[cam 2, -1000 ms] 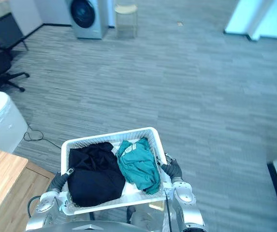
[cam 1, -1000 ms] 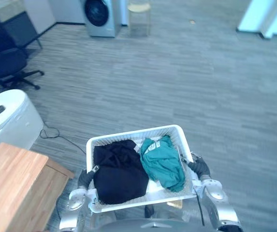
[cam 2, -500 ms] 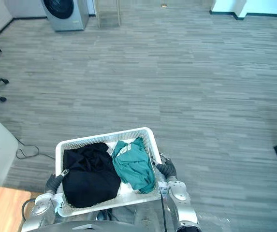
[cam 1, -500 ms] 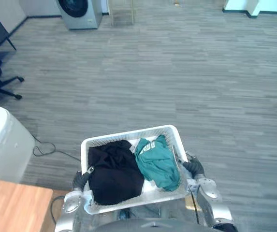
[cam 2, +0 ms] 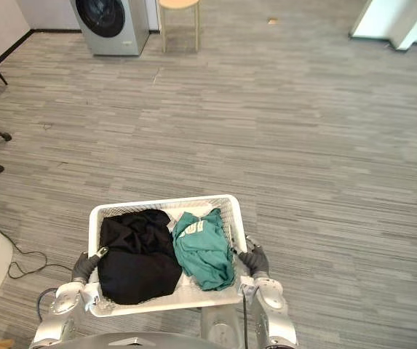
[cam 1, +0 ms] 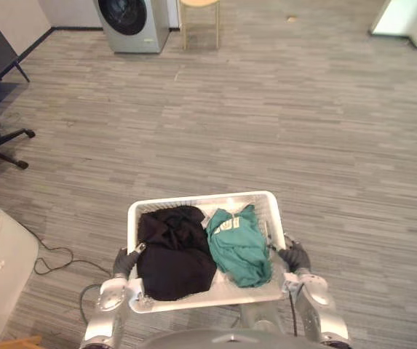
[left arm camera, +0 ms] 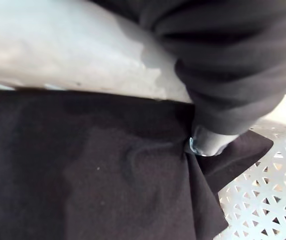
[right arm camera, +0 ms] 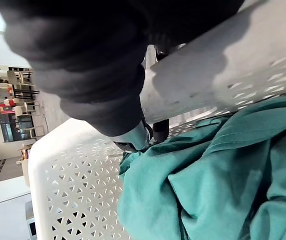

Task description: Pick up the laundry basket with both hands and put the clothes into the washing machine.

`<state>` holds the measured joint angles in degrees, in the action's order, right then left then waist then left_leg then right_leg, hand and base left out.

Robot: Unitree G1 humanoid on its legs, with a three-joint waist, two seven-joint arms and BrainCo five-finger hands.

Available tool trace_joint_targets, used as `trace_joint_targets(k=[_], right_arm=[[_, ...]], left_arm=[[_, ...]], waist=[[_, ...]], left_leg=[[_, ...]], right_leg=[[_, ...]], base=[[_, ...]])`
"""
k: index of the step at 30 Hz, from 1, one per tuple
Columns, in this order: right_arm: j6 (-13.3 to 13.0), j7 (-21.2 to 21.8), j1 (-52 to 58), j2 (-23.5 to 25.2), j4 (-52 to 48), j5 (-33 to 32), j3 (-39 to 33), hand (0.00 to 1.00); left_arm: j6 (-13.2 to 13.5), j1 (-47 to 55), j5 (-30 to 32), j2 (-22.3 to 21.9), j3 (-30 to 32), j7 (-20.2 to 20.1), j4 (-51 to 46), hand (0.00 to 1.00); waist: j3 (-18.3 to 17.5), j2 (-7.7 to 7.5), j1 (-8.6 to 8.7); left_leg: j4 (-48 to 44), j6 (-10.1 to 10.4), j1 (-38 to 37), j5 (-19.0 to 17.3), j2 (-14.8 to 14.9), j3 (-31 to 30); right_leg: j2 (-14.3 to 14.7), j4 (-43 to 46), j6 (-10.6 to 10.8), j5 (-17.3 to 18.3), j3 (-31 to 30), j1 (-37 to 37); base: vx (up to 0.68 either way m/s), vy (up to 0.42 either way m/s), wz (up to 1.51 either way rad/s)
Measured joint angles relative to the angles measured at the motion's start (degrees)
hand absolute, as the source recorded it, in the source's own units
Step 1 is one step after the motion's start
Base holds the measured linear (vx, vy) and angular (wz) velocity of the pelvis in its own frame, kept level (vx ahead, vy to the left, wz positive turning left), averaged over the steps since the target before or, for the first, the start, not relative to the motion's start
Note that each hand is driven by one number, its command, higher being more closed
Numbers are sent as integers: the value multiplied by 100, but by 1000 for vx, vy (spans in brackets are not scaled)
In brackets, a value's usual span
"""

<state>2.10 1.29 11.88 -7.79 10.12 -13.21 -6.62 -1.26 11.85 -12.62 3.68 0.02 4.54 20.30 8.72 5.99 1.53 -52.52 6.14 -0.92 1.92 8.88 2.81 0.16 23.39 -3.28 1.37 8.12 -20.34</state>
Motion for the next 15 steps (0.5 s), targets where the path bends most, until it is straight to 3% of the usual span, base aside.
trace_joint_targets(k=[1, 2, 4, 6, 8, 10, 11, 12, 13, 15], right_arm=[[7, 0, 36, -16, -68, 4, 32, 100], [8, -16, 89, -33, -123, 7, -32, 100], [1, -31, 140, -112, -285, 6, -30, 100], [-40, -47, 143, -127, -396, 4, -36, 100], [-51, -66, 138, -134, -425, 5, -81, 100], [-73, -76, 197, -154, -379, 4, -83, 100], [-104, -65, 223, -227, -205, 7, -75, 100], [-102, -75, 257, -249, -144, 10, -84, 100], [-93, -99, 239, -164, 67, 14, -99, 100], [-70, -67, 362, 39, 316, 14, -43, 100]], left_arm=[[-1, 33, -4, -51, -5, -1, -3, 100], [-1, 89, -14, -119, -41, -12, -13, 100], [2, 148, -30, -167, -64, -48, -127, 100], [42, 146, -32, -163, -83, -95, -195, 100], [40, 94, -50, -208, -94, -104, -173, 100], [40, 109, -50, -182, -158, -103, -150, 100], [40, 147, -49, -186, -249, -98, -72, 100], [38, 170, -47, -198, -303, -96, -21, 100], [33, 137, -45, -138, -332, -90, 136, 100], [9, 176, -27, 144, -364, -84, 293, 100]], waist=[[16, 26, -37], [60, 15, -96], [97, -68, -159], [97, -111, -225], [87, -87, -252], [46, -61, -246], [-28, 57, -201], [-86, 143, -169], [-101, 44, -127], [-346, -396, -69]], left_leg=[[-482, -7, 184, 81, 131, 15], [-1215, -109, 533, -95, 296, 45], [-1540, -259, 977, -502, 347, 179], [-1069, -293, 1389, -879, 494, 569], [957, -246, 1491, -1132, 490, 770], [2611, -190, 1305, -1028, 266, 641], [3688, -124, 1168, -241, 134, 429], [3798, -9, 1164, 117, 140, 384], [3766, 266, 1075, 28, 56, 412], [4361, 85, 772, 111, -377, 668]], right_leg=[[74, -110, -42, 55, 16, 263], [177, -391, -111, 102, 10, 815], [175, -853, -137, 119, -114, 1529], [103, -1263, -73, 196, -295, 1976], [-16, -1418, 59, 374, -475, 2239], [-132, -1327, 239, 602, -634, 2260], [-155, -1084, 420, 881, -761, 2205], [-121, -988, 481, 1000, -786, 2198], [-238, -848, 590, 1157, -854, 2226], [-646, -940, 730, 1156, -1007, 2241]], base=[[740, -199, -21], [567, -146, -11], [597, -120, -25], [507, -35, -46], [380, 43, -43], [290, 142, -42], [371, 248, -44], [304, 243, -31], [303, 244, -20], [347, 217, -15]])
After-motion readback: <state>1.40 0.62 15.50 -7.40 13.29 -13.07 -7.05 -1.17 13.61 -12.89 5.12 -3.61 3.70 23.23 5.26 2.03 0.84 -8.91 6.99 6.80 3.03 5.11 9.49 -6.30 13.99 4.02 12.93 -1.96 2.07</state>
